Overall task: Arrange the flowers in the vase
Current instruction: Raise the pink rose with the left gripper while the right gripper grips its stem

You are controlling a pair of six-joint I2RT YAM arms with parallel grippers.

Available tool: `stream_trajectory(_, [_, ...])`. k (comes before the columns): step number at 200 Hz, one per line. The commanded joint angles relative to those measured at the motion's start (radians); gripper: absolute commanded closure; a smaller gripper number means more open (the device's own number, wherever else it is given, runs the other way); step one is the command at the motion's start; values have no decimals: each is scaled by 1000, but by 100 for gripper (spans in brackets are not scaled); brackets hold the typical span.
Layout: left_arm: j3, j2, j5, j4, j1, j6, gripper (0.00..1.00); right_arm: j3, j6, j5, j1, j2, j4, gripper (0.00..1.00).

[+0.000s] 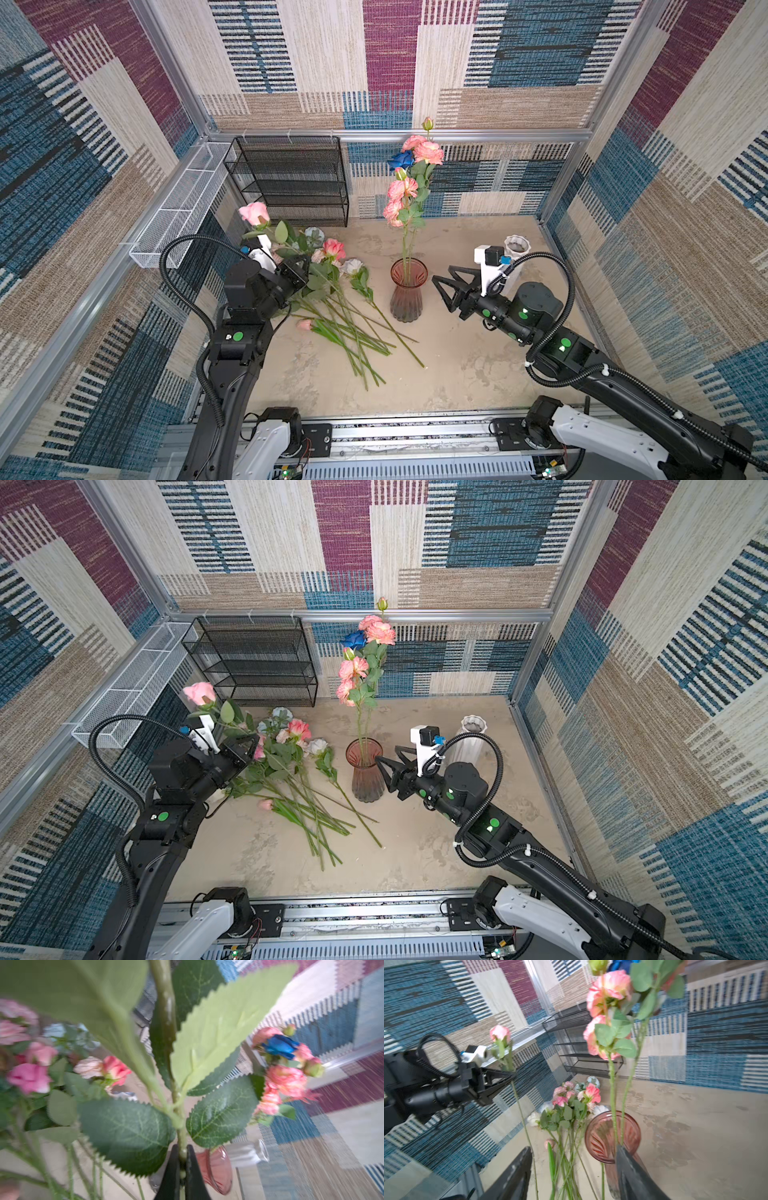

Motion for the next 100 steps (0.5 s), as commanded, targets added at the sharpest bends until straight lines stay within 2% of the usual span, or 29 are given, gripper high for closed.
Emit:
stream_trajectory(1, [53,32,368,83,-1,38,100,78,-18,-296,6,74,-27,34])
stream_trajectory(21, [60,36,526,213,-4,-3,100,156,-22,-392,53,171,-47,31])
stream_trajectory(47, [45,34,632,311,-18,-38,100,265,-38,-439,127,302,-81,29])
stream_trajectory(72, [29,40,690,381,-52,-62,100,340,-23,-493,149,397,-76,29])
stream_trajectory(100, [26,32,699,394,-75,-51,100,397,-22,-500,159,456,-93,32])
